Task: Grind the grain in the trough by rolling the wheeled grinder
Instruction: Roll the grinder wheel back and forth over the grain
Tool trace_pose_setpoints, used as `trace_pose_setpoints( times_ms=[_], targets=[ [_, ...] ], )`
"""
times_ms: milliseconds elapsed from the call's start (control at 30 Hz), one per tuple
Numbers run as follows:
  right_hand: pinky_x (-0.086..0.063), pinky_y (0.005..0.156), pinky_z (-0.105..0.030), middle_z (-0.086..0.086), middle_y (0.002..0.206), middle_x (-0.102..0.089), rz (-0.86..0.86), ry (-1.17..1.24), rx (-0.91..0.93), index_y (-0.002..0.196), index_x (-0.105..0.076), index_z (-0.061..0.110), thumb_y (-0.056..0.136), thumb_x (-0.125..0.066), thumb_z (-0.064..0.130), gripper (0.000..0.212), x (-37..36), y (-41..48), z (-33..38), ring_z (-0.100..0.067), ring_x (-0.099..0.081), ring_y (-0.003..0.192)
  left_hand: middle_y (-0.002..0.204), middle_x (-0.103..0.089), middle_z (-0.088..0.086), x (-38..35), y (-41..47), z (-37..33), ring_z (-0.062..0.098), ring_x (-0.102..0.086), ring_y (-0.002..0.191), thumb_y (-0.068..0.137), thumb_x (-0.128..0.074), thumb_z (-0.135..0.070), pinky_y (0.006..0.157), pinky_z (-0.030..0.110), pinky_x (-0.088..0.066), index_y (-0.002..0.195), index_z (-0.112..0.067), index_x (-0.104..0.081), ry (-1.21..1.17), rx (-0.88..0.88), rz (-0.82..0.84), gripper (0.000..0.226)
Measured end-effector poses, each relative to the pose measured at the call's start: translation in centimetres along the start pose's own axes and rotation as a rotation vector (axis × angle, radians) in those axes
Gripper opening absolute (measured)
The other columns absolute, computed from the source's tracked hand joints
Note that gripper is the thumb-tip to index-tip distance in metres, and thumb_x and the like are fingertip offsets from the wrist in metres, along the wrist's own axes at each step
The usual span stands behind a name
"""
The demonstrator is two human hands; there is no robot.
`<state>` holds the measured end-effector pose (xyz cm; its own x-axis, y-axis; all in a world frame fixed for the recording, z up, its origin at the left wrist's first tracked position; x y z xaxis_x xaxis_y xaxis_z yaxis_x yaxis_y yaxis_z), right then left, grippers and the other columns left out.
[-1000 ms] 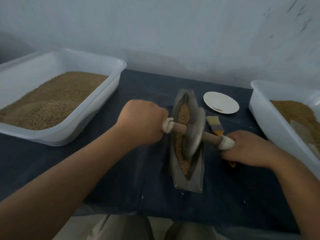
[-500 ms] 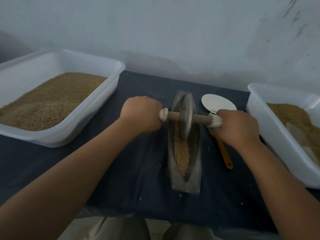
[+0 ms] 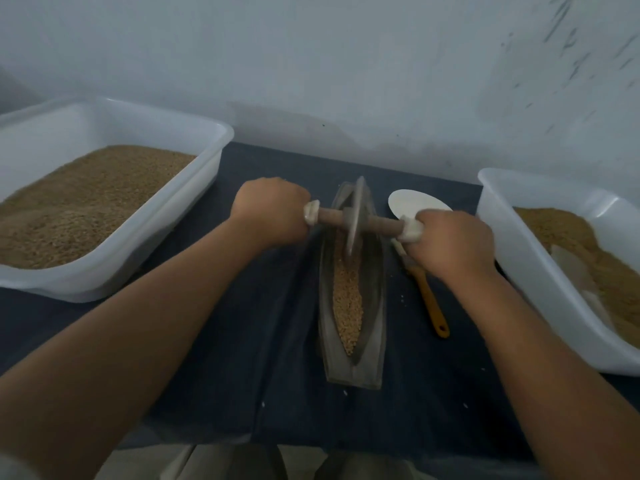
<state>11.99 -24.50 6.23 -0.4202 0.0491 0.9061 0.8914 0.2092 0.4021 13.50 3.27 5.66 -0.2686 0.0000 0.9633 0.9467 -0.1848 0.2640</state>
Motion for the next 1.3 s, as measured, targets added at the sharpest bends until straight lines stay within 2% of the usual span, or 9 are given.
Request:
trace_pose_setpoints(
  times_ms=[267,333,367,433,633,800,1000,1100,1300],
  targets=[
    [-0.046,0.052,-0.031,0.011,0.067,-0.064,0.457,0.165,0.036,0.072,-0.06,0.04,0.073,-0.056,0.064,0.025,1.8,-4.1,-0.9,-0.005,-0.059,0.06,0.061,-0.056,-0.01,1.1,-6.5,-0.5,0.011,-0.053,0.054,0.081,-0.054,-0.048,0.049,0.026,-0.035,0.068,-0.03,-0.057,0.023,-0.115,0.075,0.022],
    [-0.05,0.053,-0.031,0.026,0.076,-0.066,0.484,0.241,0.101,0.084,-0.062,0.052,0.062,-0.049,0.07,0.031,3.4,-5.9,-0.6,-0.001,-0.063,0.064,0.056,-0.054,-0.01,1.4,-9.3,-0.3,0.007,-0.049,0.048,0.078,-0.053,-0.051,0.045,0.025,-0.03,0.067,-0.032,-0.055,0.028,-0.121,0.075,0.022],
    [-0.05,0.053,-0.03,0.035,0.08,-0.064,0.478,0.25,0.124,0.087,-0.06,0.057,0.059,-0.046,0.071,0.035,3.7,-6.1,-0.5,0.0,-0.062,0.065,0.055,-0.054,-0.01,1.3,-9.8,-0.2,0.006,-0.049,0.048,0.077,-0.054,-0.052,0.044,0.025,-0.029,0.067,-0.033,-0.054,0.021,-0.115,0.097,0.022],
    [-0.05,0.053,-0.031,0.021,0.073,-0.067,0.433,0.193,0.11,0.08,-0.064,0.046,0.059,-0.046,0.072,0.038,3.2,-5.3,-0.3,-0.004,-0.06,0.058,0.058,-0.056,-0.011,1.2,-9.3,-0.1,0.006,-0.051,0.05,0.079,-0.056,-0.052,0.045,0.025,-0.03,0.069,-0.033,-0.055,-0.001,-0.087,0.149,0.021],
    [-0.036,0.051,-0.028,0.006,0.059,-0.059,0.147,0.044,-0.084,0.067,-0.06,0.027,0.097,-0.042,0.062,0.049,-0.4,0.4,-0.4,-0.014,-0.055,0.056,0.065,-0.06,-0.009,0.5,-1.1,-0.4,0.016,-0.057,0.058,0.083,-0.057,-0.051,0.055,0.029,-0.043,0.068,-0.026,-0.06,-0.023,0.038,0.065,0.029],
    [-0.046,0.055,-0.03,0.008,0.063,-0.061,0.225,0.089,-0.076,0.071,-0.061,0.03,0.093,-0.054,0.059,0.037,-0.5,-0.4,-0.8,-0.012,-0.057,0.06,0.066,-0.059,-0.008,1.0,-1.4,-0.7,0.015,-0.056,0.058,0.084,-0.057,-0.047,0.054,0.028,-0.041,0.067,-0.026,-0.058,0.0,-0.051,0.07,0.027],
    [-0.036,0.046,-0.027,0.015,0.053,-0.053,0.248,0.146,0.168,0.062,-0.055,0.039,0.07,-0.049,0.067,0.03,3.3,-5.5,-0.5,0.0,-0.05,0.051,0.062,-0.058,-0.011,0.2,-8.6,0.3,0.008,-0.055,0.055,0.078,-0.049,-0.057,0.049,0.027,-0.039,0.07,-0.031,-0.058,-0.049,-0.092,0.181,0.028],
    [-0.029,0.048,-0.026,0.013,0.057,-0.055,0.232,0.097,0.128,0.063,-0.055,0.036,0.08,-0.064,0.06,0.03,2.6,-3.8,-0.2,-0.001,-0.051,0.056,0.059,-0.057,-0.011,-0.2,-7.9,0.1,0.009,-0.054,0.052,0.077,-0.049,-0.058,0.046,0.025,-0.034,0.067,-0.031,-0.057,-0.04,-0.026,0.155,0.031],
    [-0.034,0.047,-0.026,0.007,0.054,-0.052,0.017,0.024,-0.01,0.061,-0.052,0.026,0.093,-0.057,0.055,0.043,0.0,0.6,-0.1,-0.012,-0.048,0.05,0.068,-0.06,-0.008,-0.6,-0.9,-0.1,0.016,-0.057,0.06,0.08,-0.053,-0.05,0.053,0.028,-0.039,0.068,-0.025,-0.061,-0.04,0.05,0.067,0.029]
  ],
)
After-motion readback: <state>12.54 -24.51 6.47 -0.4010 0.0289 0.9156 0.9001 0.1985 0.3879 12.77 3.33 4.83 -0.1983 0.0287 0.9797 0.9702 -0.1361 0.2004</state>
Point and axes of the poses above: each hand's wrist, its own y-axis towards the middle knuckle, its own x-axis out of the back of the hand, z = x × y, the point moved 4 cm from there along y, towards the middle knuckle
